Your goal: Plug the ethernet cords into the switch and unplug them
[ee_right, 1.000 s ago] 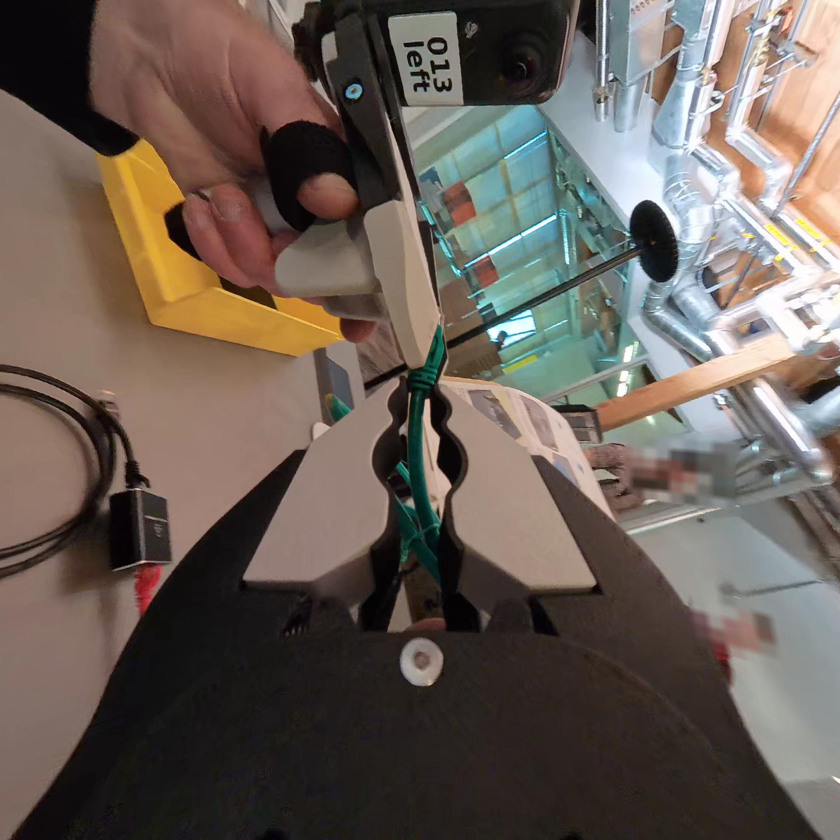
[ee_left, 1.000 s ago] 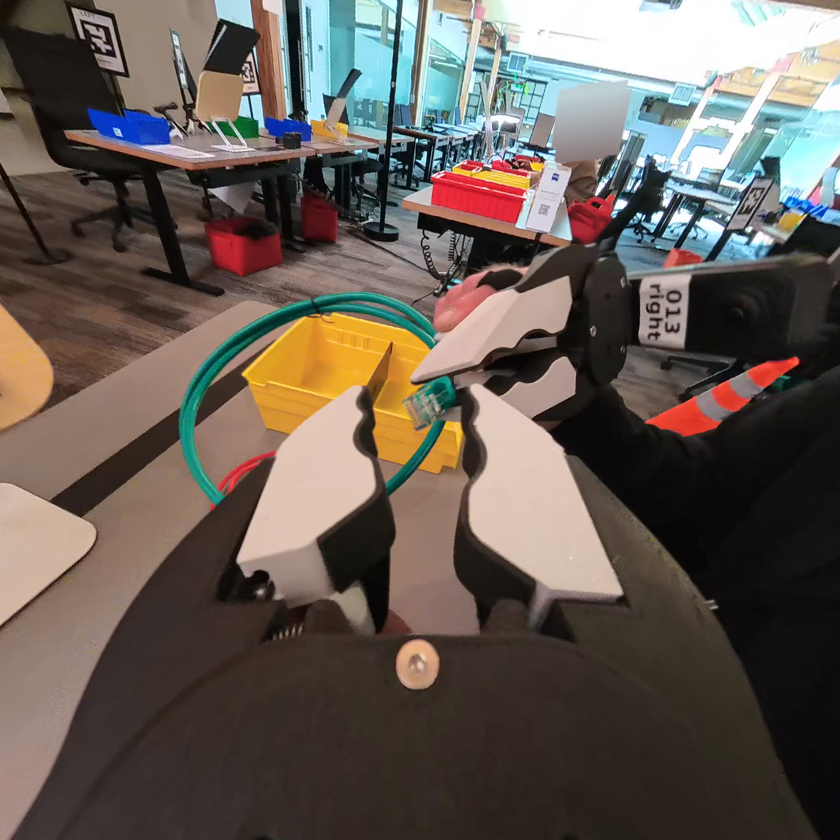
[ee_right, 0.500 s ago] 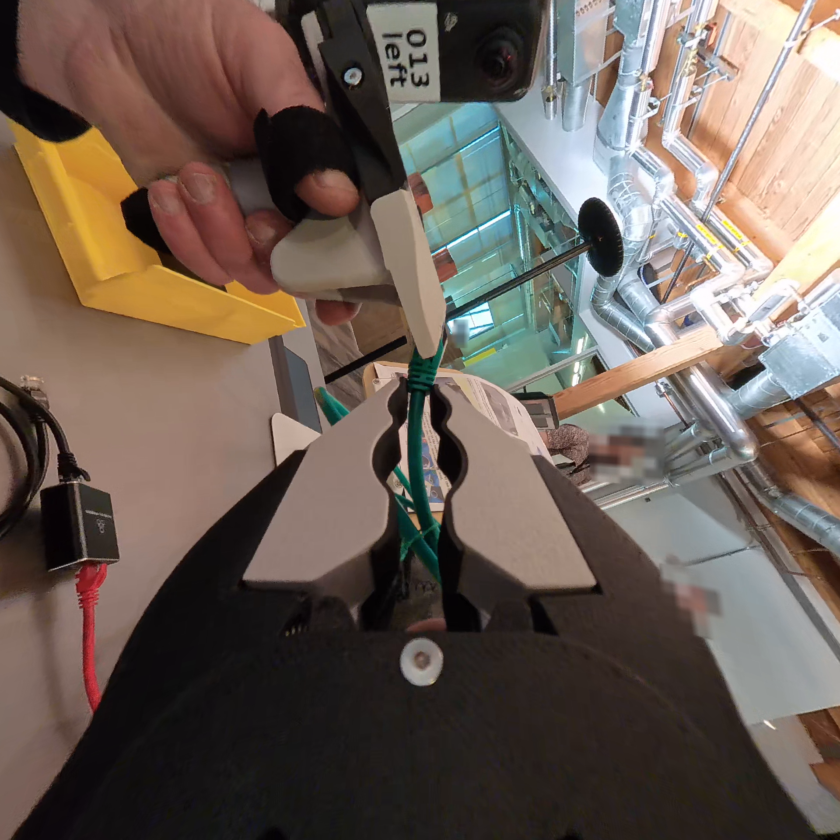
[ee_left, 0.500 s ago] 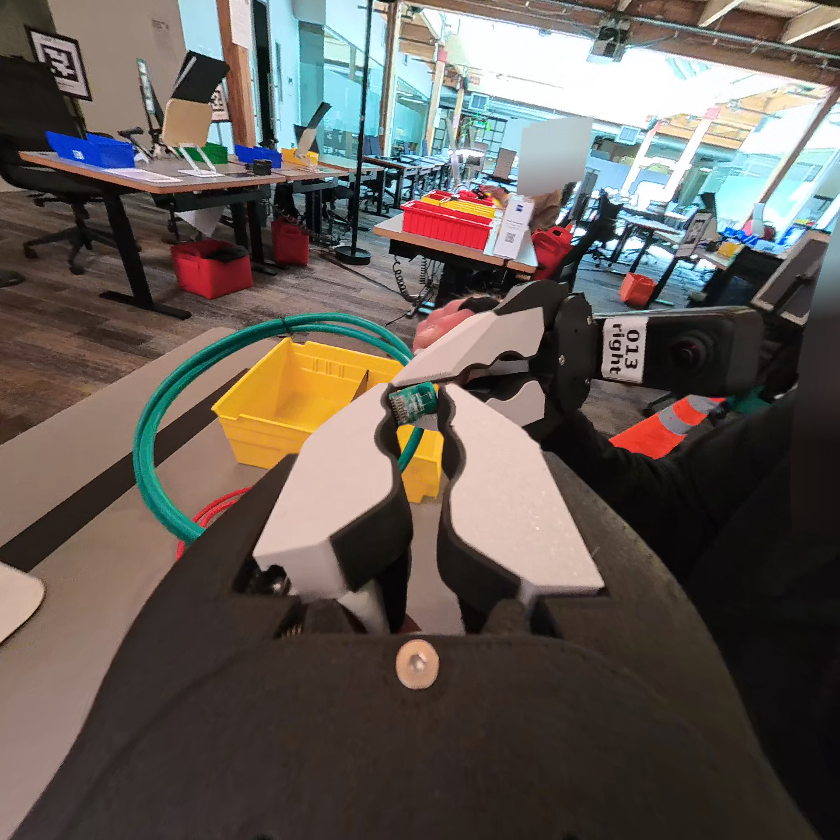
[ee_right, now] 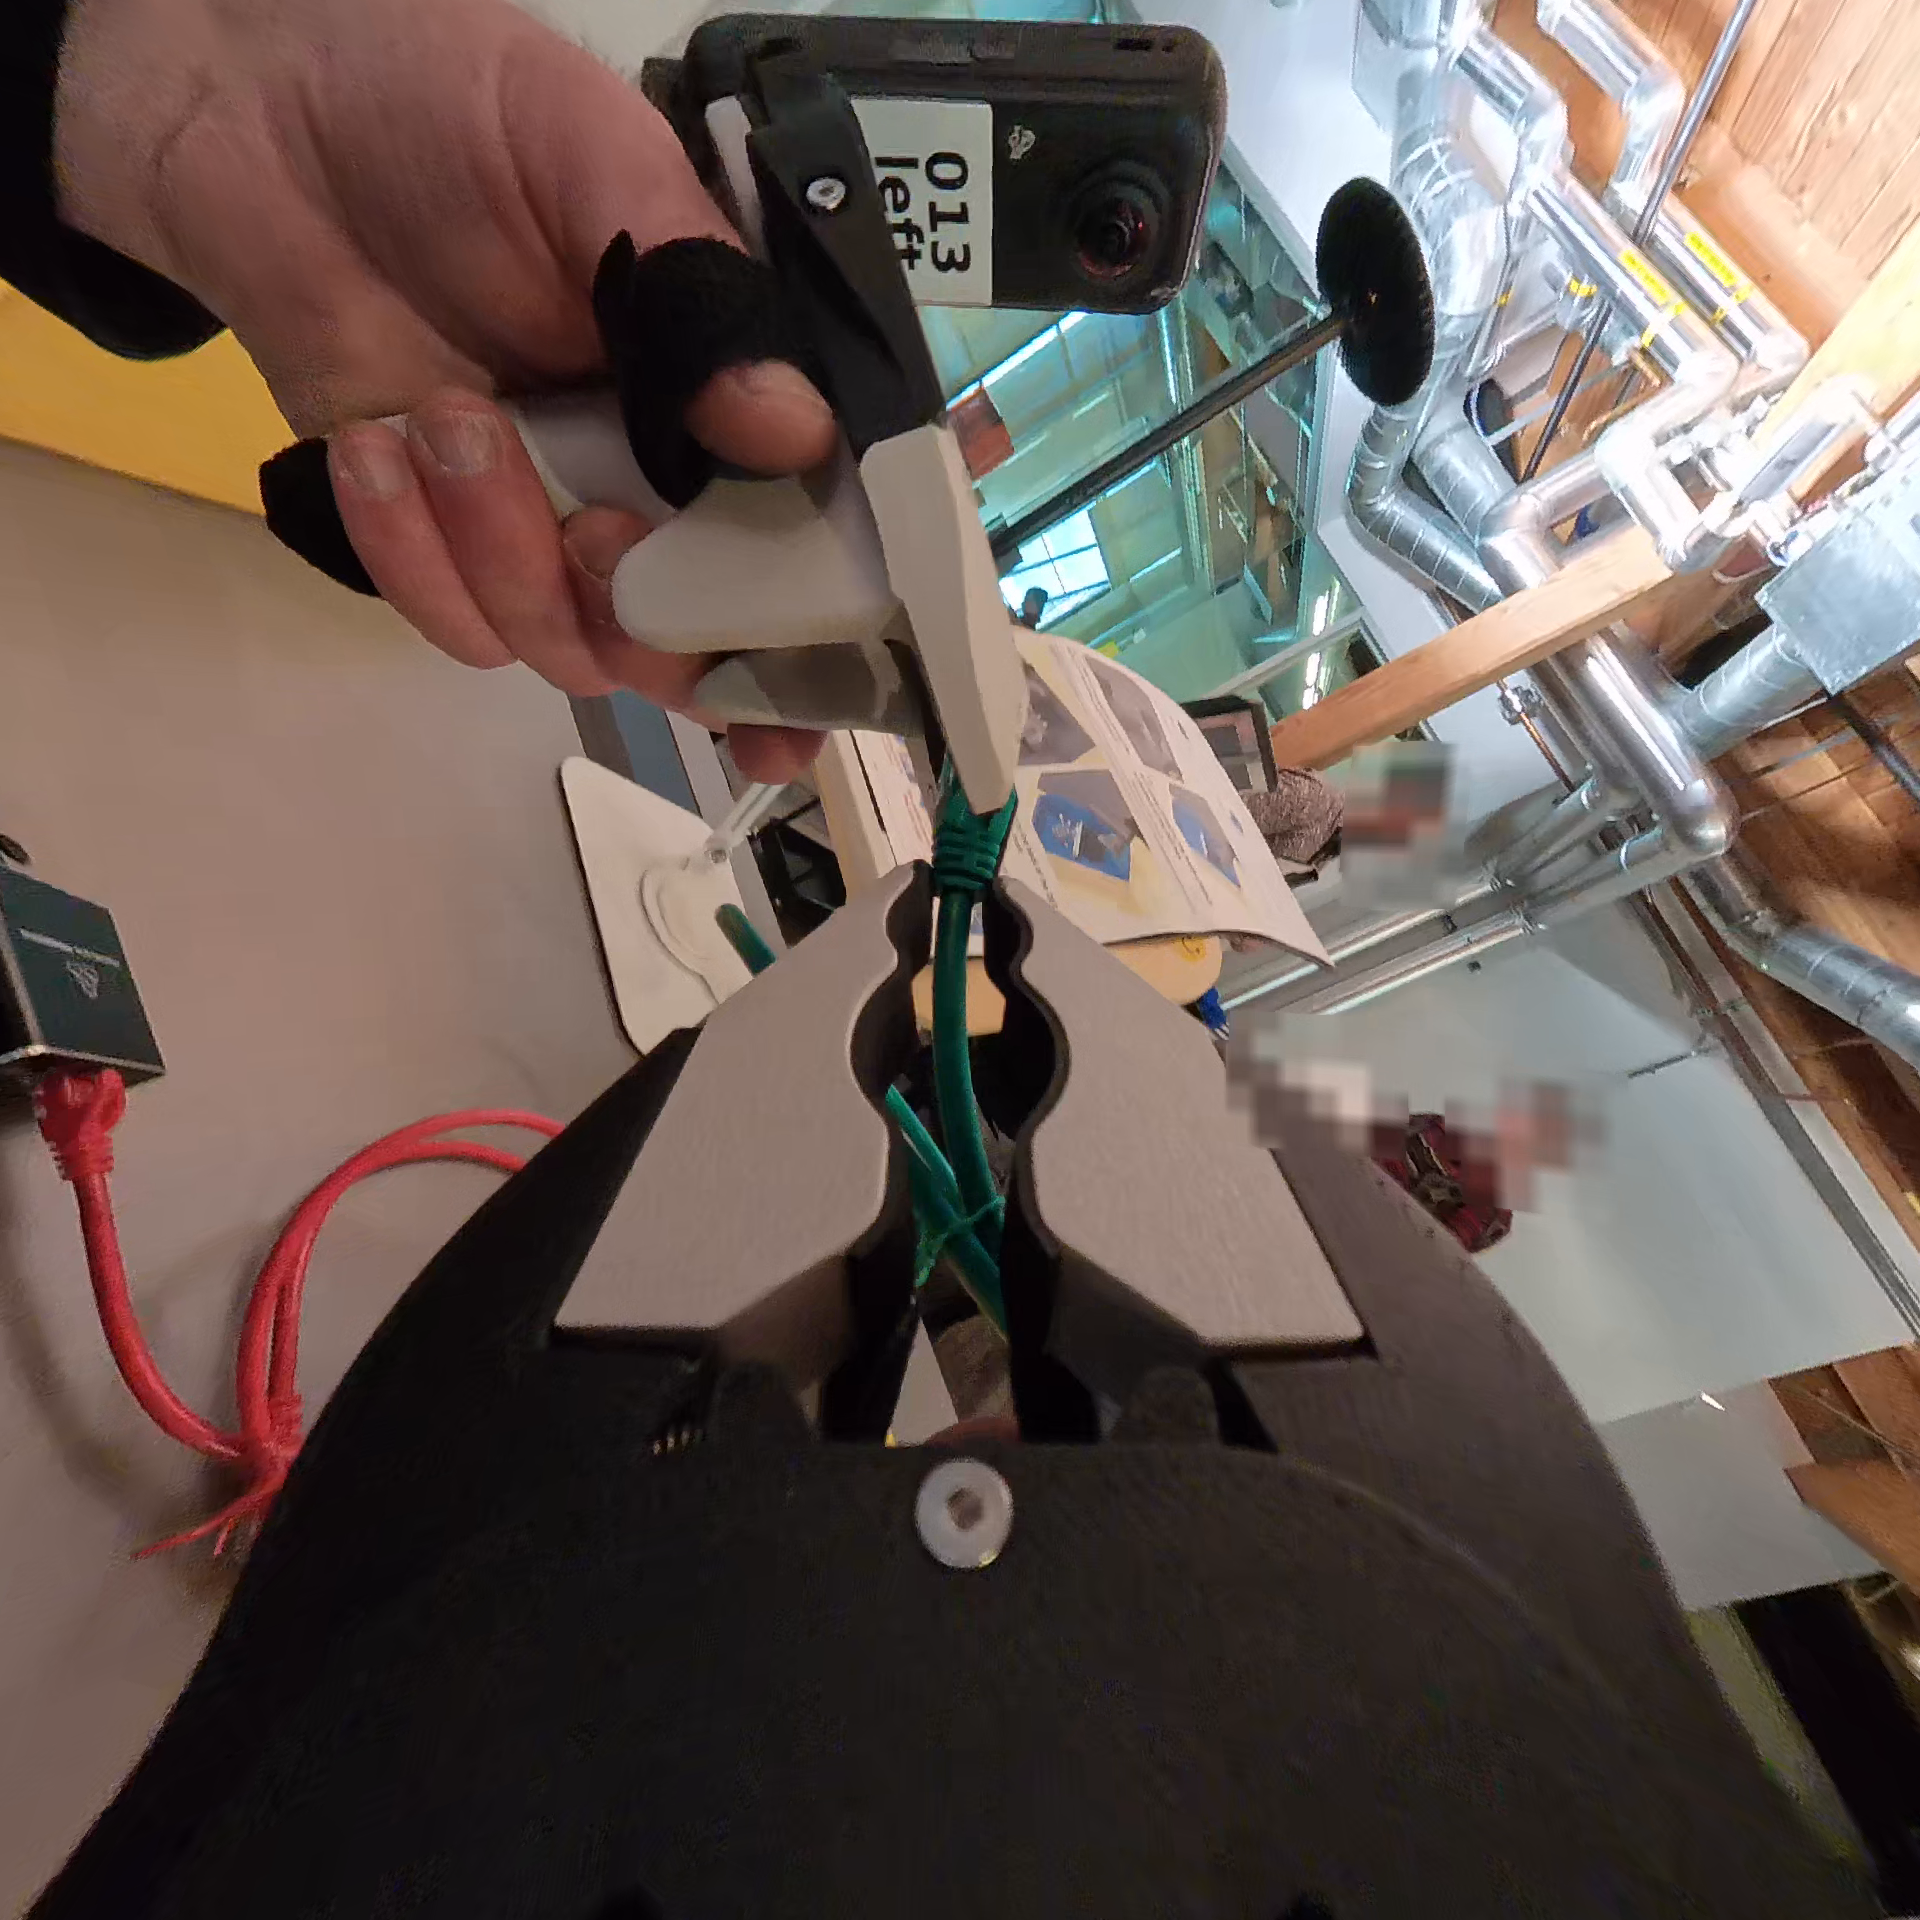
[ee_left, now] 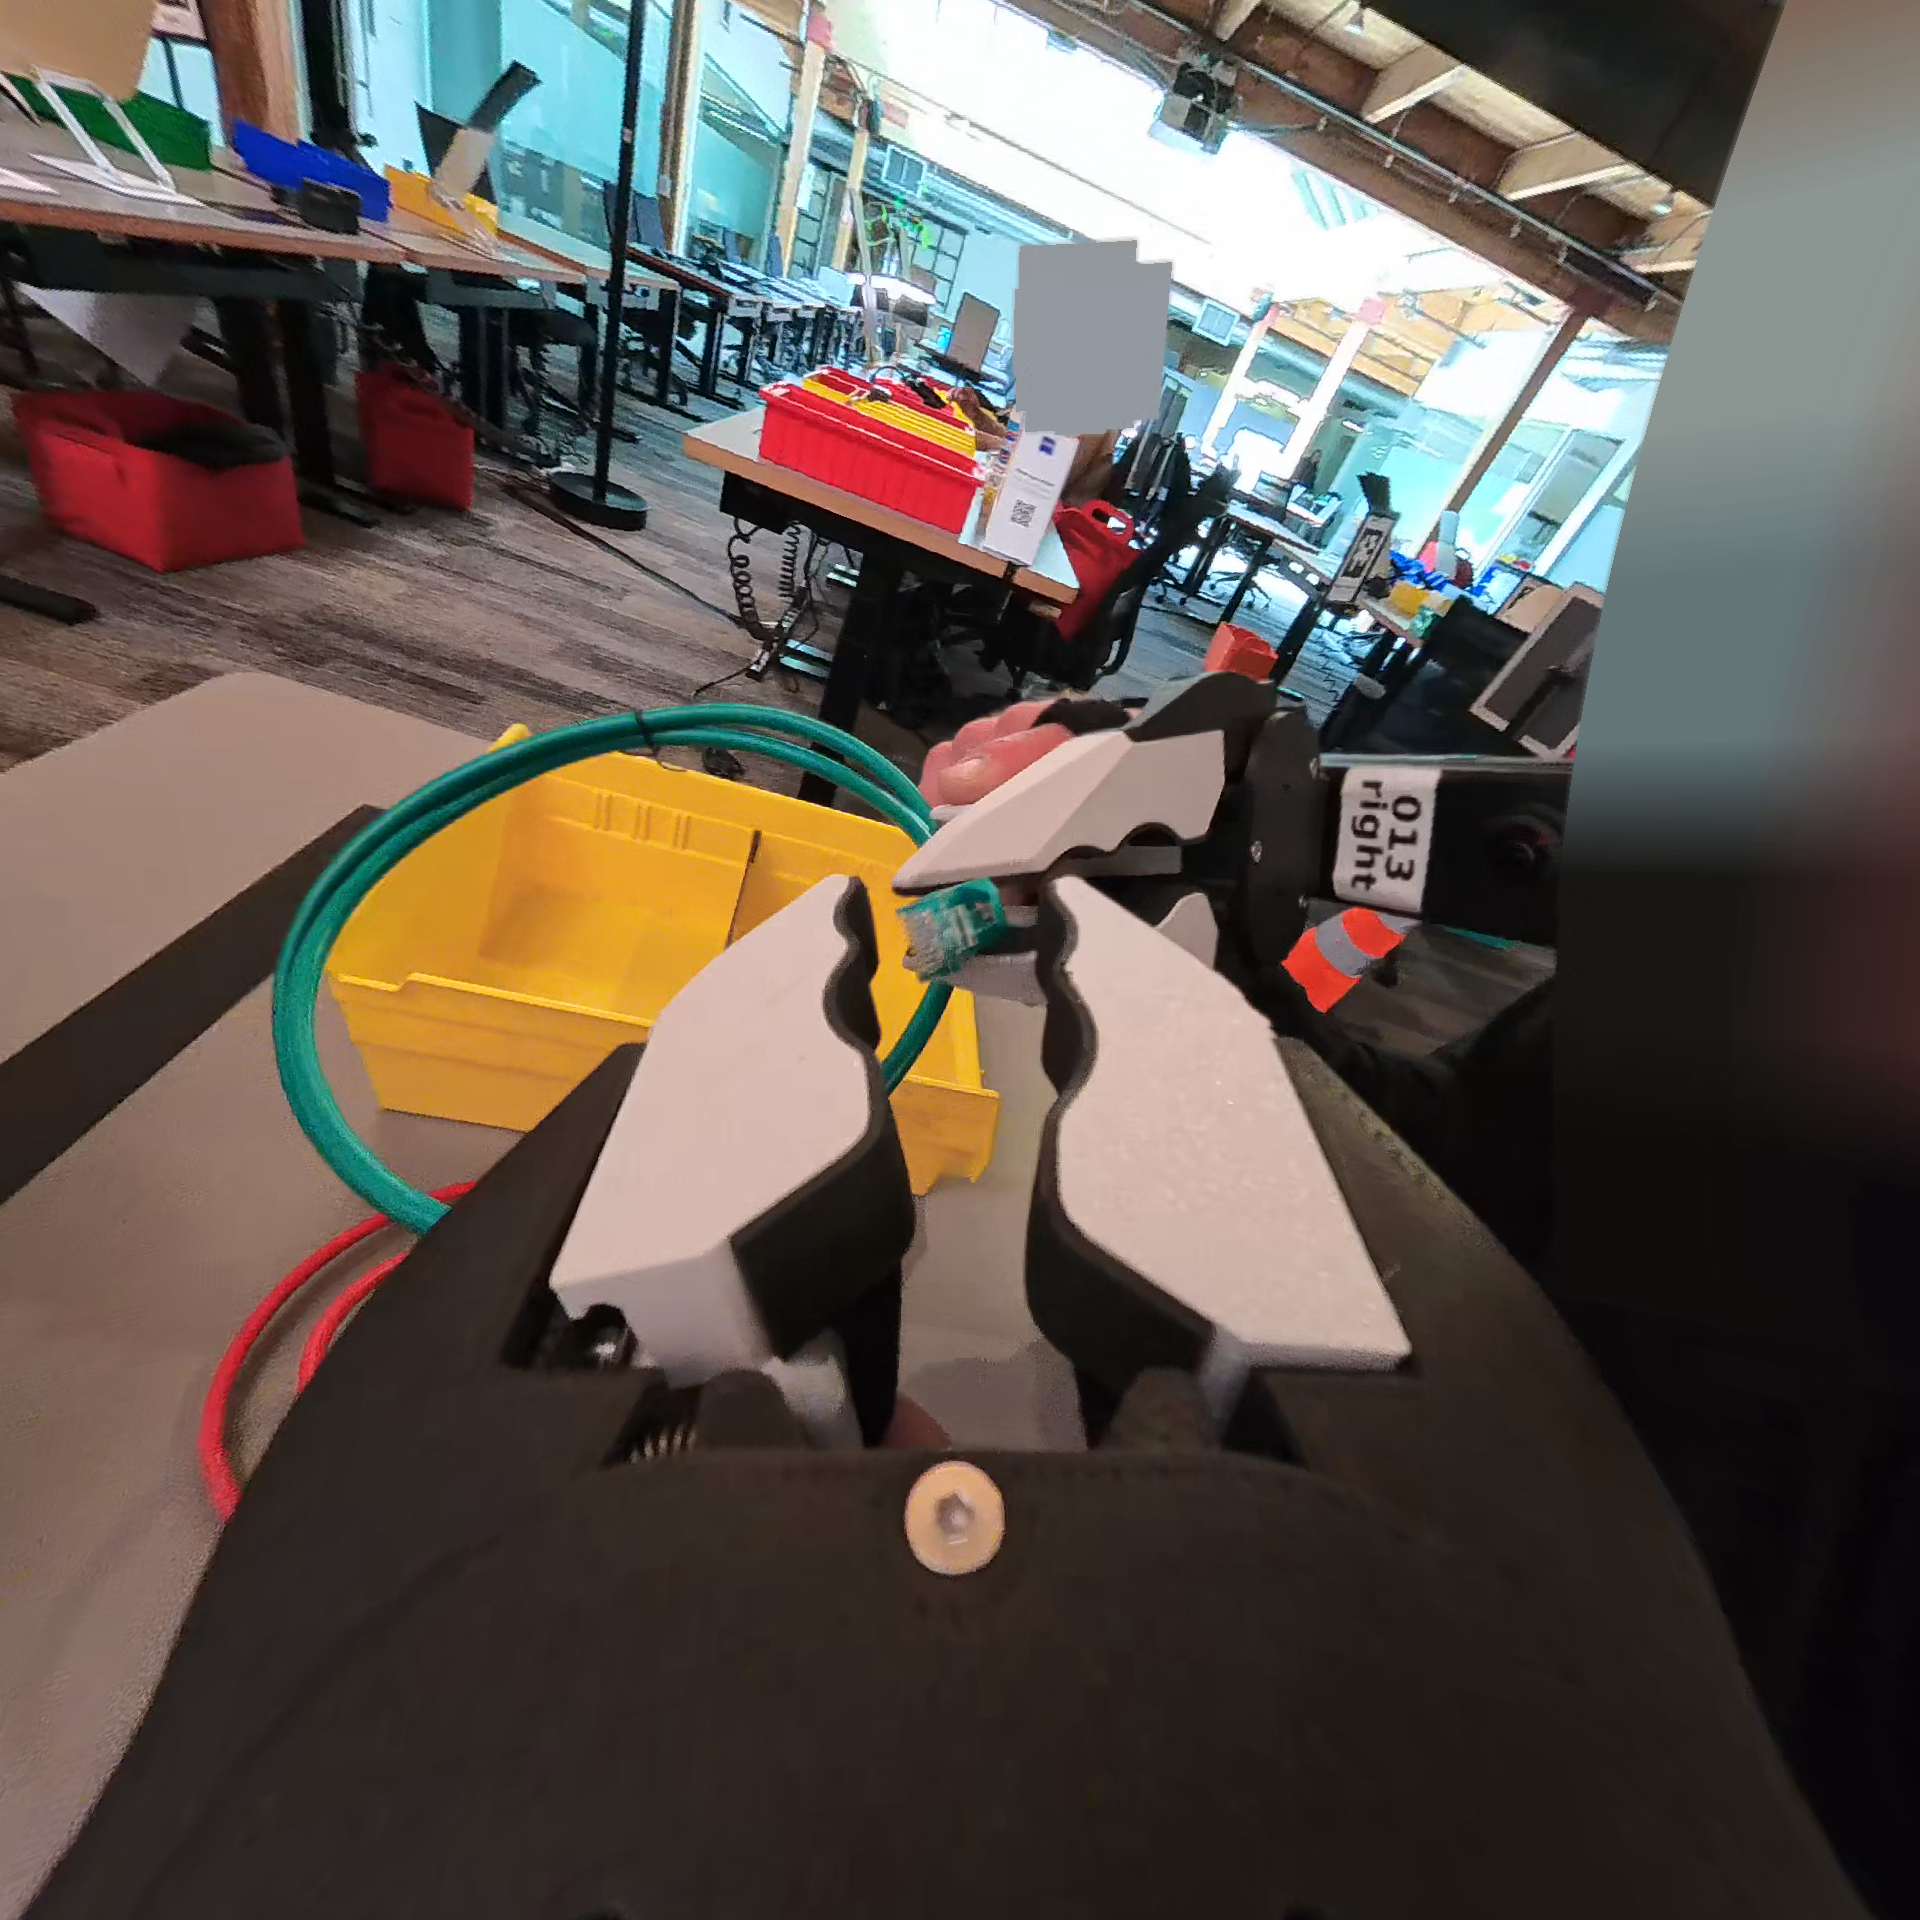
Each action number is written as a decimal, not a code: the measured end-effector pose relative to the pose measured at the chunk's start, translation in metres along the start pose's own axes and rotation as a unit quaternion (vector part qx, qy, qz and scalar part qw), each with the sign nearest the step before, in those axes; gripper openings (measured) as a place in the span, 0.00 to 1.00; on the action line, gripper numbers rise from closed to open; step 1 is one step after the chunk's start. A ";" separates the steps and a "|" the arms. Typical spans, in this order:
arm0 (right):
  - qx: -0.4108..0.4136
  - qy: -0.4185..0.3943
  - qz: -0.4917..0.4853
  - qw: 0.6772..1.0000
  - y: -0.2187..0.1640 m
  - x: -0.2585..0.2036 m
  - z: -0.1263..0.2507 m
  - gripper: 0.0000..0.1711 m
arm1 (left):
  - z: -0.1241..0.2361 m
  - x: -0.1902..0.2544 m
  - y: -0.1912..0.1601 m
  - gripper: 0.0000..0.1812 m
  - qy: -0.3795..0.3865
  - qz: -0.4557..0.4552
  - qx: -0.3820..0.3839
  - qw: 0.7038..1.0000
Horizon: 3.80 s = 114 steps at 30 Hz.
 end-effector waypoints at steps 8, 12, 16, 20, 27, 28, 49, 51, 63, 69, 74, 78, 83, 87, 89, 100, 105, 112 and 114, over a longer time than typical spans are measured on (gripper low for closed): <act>-0.022 0.012 -0.021 0.999 -0.029 -0.011 -0.009 0.04 | -0.015 -0.022 -0.016 0.17 -0.024 0.019 -0.019 0.999; -0.024 0.024 -0.027 0.999 -0.033 -0.019 -0.014 0.04 | -0.017 -0.029 -0.022 0.16 -0.019 0.025 -0.029 0.999; -0.022 0.033 -0.034 0.999 -0.032 -0.021 -0.014 0.04 | -0.009 -0.031 -0.026 0.15 0.006 0.017 -0.032 0.999; -0.016 0.054 -0.056 0.997 -0.028 -0.024 -0.014 0.04 | 0.014 -0.032 -0.025 0.18 0.057 -0.006 -0.024 0.998; -0.004 0.120 -0.166 0.979 -0.018 -0.037 -0.022 0.04 | 0.048 -0.020 -0.030 0.24 0.246 -0.281 -0.095 0.923; -0.007 0.128 -0.179 0.975 -0.018 -0.039 -0.024 0.04 | 0.049 -0.015 -0.031 0.25 0.265 -0.339 -0.117 0.895; -0.010 0.192 -0.277 0.942 -0.025 -0.045 -0.021 0.05 | 0.100 -0.040 -0.173 0.34 0.176 -0.295 -0.430 0.835; -0.007 0.192 -0.279 0.941 -0.025 -0.043 -0.020 0.05 | 0.101 -0.041 -0.190 0.36 0.173 -0.285 -0.432 0.838; -0.029 0.253 -0.330 0.909 -0.025 -0.062 -0.025 0.05 | 0.057 -0.018 -0.071 0.34 0.352 -0.610 -0.243 0.667; -0.006 0.307 -0.392 0.867 -0.015 -0.069 -0.021 0.04 | 0.038 -0.002 -0.063 0.17 0.306 -0.709 -0.223 0.595; 0.028 0.338 -0.434 0.835 -0.012 -0.068 -0.016 0.04 | 0.034 0.005 -0.066 0.09 0.278 -0.721 -0.220 0.595; 0.055 0.336 -0.445 0.828 -0.009 -0.062 -0.014 0.04 | 0.033 0.006 -0.060 0.08 0.282 -0.700 -0.217 0.619; 0.065 0.281 -0.402 0.869 -0.005 -0.052 -0.017 0.13 | 0.035 0.000 -0.059 0.07 0.280 -0.672 -0.243 0.641; 0.063 0.192 -0.250 0.947 0.006 -0.041 -0.015 0.16 | 0.037 -0.005 -0.057 0.07 0.266 -0.612 -0.267 0.695; 0.030 0.173 -0.144 0.974 0.007 -0.048 -0.017 0.16 | 0.039 -0.008 -0.054 0.06 0.261 -0.581 -0.277 0.719; -0.045 0.098 0.013 0.994 0.006 -0.050 -0.030 0.06 | 0.041 -0.004 -0.043 0.06 0.240 -0.521 -0.313 0.757; -0.053 0.098 0.006 0.994 0.006 -0.048 -0.028 0.03 | 0.040 -0.003 -0.042 0.07 0.239 -0.522 -0.316 0.755; -0.067 0.084 -0.014 0.994 -0.004 -0.038 -0.024 0.04 | 0.074 -0.014 -0.046 0.17 0.273 -0.458 -0.281 0.798; -0.065 0.078 -0.022 0.995 -0.005 -0.032 -0.021 0.04 | 0.092 -0.022 -0.076 0.24 0.277 -0.405 -0.314 0.813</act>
Point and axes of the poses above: each gripper's, where its closed fingertips meet, z back along the fingers, y out of its top, x = y × z across the jaws, the point moved 3 cm from there along z, back along the fingers, and after that the axes turned 6 degrees about -z, right-handed, at the moved point
